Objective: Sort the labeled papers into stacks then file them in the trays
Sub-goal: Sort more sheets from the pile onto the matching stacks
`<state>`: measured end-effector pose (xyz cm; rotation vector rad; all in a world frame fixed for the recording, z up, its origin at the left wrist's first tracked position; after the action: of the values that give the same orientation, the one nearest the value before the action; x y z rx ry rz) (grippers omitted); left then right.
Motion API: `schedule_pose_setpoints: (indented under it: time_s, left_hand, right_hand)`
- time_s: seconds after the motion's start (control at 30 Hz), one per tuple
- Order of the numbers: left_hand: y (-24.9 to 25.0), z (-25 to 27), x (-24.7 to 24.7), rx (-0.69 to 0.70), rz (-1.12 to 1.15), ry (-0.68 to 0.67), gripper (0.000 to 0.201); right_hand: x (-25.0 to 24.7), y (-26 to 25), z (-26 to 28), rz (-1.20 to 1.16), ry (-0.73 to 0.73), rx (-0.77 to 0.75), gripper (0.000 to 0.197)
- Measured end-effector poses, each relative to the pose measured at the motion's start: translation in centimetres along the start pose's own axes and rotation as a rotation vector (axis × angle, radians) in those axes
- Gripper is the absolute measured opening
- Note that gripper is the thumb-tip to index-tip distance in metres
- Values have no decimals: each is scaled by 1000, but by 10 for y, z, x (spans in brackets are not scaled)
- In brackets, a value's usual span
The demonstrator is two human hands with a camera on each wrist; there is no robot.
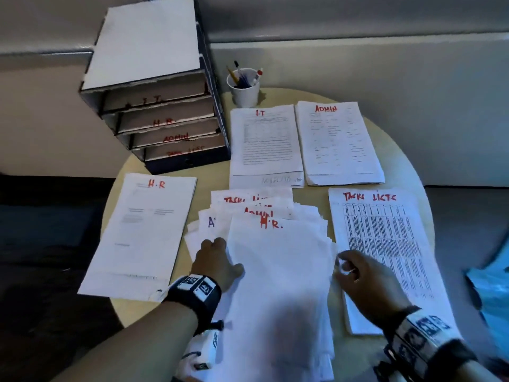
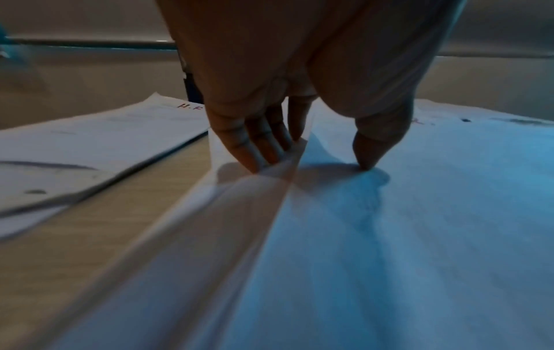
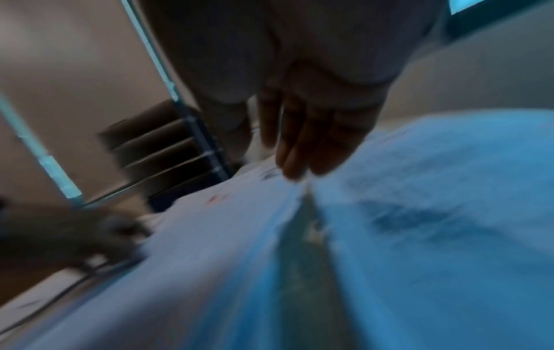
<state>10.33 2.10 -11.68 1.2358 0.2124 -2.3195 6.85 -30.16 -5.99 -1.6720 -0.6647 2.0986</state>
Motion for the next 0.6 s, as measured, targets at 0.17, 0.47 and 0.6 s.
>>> schedule_pose_setpoints:
  time_s: [0.17,0.47,0.6]
  left_hand:
    - [-1,8,4,118,22,44,48]
    - [-12,21,-9,484,345,12,16]
    - [-21,26,-15,429,660,-307,46]
  right_hand:
    - [91,-41,5,181,-312,-51,73]
    - [92,-39,11,173,-159,30,75]
    - [45,-30,5,-204,339,173,49]
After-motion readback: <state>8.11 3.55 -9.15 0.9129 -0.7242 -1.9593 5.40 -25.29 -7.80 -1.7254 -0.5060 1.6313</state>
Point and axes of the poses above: each hand's wrist, its own z-axis away from the middle knuckle, its own x-axis out of the palm, y = z × x, the point moved 6 cm from there along -z, towards the middle knuckle, and after that the axes turned 12 degrees about -x, right-handed, at the moved point
